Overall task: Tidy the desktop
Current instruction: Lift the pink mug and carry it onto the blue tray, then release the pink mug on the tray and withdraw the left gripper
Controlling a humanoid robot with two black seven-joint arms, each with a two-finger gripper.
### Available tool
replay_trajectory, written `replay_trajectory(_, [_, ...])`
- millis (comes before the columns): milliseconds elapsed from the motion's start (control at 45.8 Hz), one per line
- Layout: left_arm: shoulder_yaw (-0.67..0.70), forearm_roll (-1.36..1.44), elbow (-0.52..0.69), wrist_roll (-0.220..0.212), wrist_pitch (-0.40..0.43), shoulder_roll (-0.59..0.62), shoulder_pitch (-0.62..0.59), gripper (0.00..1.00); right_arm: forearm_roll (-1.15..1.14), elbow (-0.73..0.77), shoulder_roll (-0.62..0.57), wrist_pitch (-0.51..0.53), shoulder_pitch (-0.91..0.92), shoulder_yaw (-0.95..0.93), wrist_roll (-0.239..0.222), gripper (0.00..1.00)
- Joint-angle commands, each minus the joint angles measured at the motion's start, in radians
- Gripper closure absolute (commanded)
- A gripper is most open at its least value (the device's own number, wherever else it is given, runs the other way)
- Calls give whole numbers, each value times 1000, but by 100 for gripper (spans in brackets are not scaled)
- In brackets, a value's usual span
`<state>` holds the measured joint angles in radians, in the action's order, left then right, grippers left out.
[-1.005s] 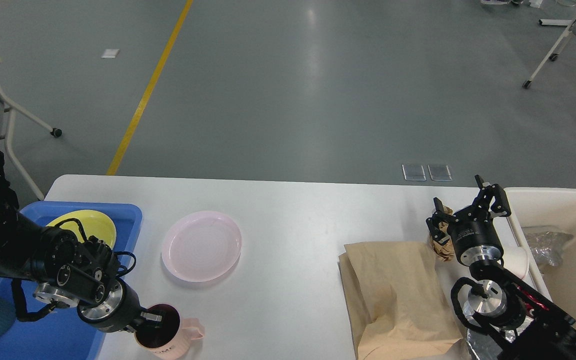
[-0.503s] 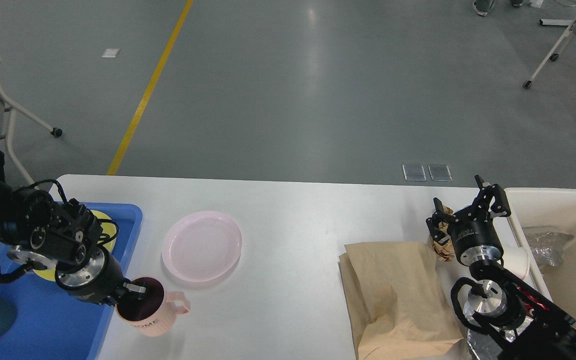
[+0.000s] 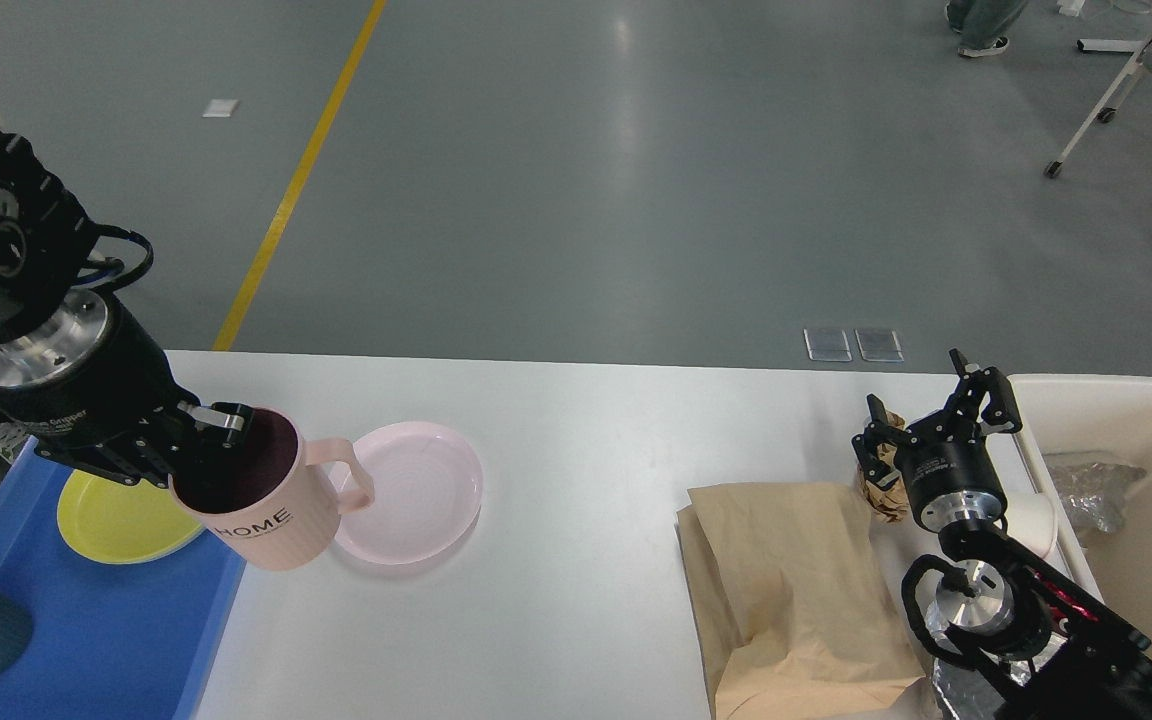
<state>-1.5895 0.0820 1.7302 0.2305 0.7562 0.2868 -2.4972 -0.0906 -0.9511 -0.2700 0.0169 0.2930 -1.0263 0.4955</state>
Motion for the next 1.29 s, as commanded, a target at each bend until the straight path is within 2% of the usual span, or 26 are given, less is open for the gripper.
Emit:
replay_trajectory(0, [-24,-2,-1,44,45,-3,-26,100,0,0,0,0,0,2,0,0])
replay_trajectory(153, [-84,7,-44,30,19,49,9,100,0,0,0,0,0,0,0,0])
replay_trajectory(240, [-107,21,-96,26,5,104,76,100,0,0,0,0,0,0,0,0])
replay_trajectory(328, [-110,71,-141,-2,-47,159,159,100,0,0,0,0,0,0,0,0])
replay_trajectory(503, [-70,166,-268,-14,-167,325,394,100,0,0,0,0,0,0,0,0])
replay_trajectory(743, [118,278,-535,-7,-175,469,765,100,0,0,0,0,0,0,0,0])
replay_trajectory(918, [247,301,-710,6,-175,486,1029,100,0,0,0,0,0,0,0,0])
replay_trajectory(1093, [290,300,-771,3,-179,477,1104,100,0,0,0,0,0,0,0,0])
replay_trajectory(1267, [350,298,-779,1,-181,477,1167,100,0,0,0,0,0,0,0,0])
